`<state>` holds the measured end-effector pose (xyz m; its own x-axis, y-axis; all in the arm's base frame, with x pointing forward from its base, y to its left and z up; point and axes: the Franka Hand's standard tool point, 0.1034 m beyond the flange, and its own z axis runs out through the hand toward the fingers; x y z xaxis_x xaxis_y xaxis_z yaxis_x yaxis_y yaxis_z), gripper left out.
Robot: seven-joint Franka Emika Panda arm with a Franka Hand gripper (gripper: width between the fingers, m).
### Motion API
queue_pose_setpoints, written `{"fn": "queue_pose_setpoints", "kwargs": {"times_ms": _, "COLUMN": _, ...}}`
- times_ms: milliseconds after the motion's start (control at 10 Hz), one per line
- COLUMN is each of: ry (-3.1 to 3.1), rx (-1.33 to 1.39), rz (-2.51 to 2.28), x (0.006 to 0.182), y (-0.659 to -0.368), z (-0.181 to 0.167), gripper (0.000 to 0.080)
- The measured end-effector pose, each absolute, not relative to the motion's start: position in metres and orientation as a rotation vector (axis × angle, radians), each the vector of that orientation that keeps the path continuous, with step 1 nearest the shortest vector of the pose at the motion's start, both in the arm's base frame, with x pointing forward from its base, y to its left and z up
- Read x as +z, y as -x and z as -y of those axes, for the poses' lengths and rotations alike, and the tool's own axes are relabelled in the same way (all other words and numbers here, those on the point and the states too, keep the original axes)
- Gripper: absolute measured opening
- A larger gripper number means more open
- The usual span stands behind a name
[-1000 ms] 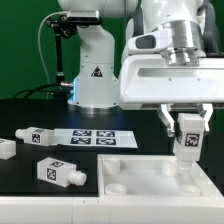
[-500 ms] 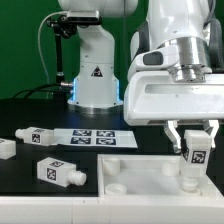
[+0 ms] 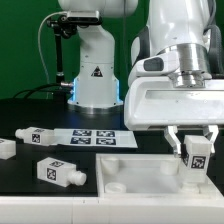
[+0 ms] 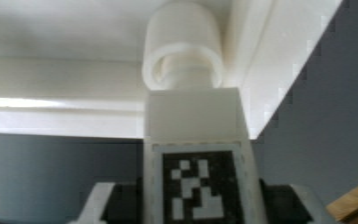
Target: Assemble one leg
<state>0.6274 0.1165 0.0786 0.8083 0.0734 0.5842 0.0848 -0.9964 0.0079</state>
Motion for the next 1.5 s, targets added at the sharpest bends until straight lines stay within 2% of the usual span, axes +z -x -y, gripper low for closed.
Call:
{"fn": "queue_pose_setpoints", "kwargs": {"times_ms": 200, "ry": 2.977, "rx": -0.948, "rz": 0.135, "x": 0.072, "y": -0.625, "z": -0.115, "gripper": 0.0284}}
{"fn": "queue_pose_setpoints", "kwargs": {"times_ms": 800, "ry": 2.983, "rx": -0.940, "rz": 0.149, "x": 0.069, "y": -0.625, "z": -0.113, "gripper": 0.0296}}
{"fn": "queue_pose_setpoints", "kwargs": {"times_ms": 900, "ry": 2.983, "rx": -0.939, "rz": 0.150, "x": 0.069, "y": -0.625, "z": -0.113, "gripper": 0.0515}}
{"fn": "queue_pose_setpoints", "kwargs": {"times_ms": 1000, "ry": 3.002, "rx": -0.881, "rz": 0.146, "x": 0.068, "y": -0.625, "z": -0.112, "gripper": 0.0606}}
{"fn": "queue_pose_setpoints", "kwargs": {"times_ms": 1100, "ry": 3.014, "rx": -0.828, "rz": 0.124, "x": 0.081, "y": -0.631, "z": -0.108, "gripper": 0.0606}}
{"fn": "queue_pose_setpoints", "kwargs": {"times_ms": 1200, "ry": 3.021, "rx": -0.786, "rz": 0.121, "x": 0.088, "y": -0.636, "z": -0.110, "gripper": 0.0639}}
{"fn": "queue_pose_setpoints", "kwargs": {"times_ms": 1300, "ry": 3.062, "rx": -0.613, "rz": 0.117, "x": 0.083, "y": -0.636, "z": -0.110, "gripper": 0.0639}}
{"fn": "queue_pose_setpoints", "kwargs": {"times_ms": 1500, "ry": 3.099, "rx": -0.377, "rz": 0.091, "x": 0.087, "y": -0.646, "z": -0.106, "gripper": 0.0648}}
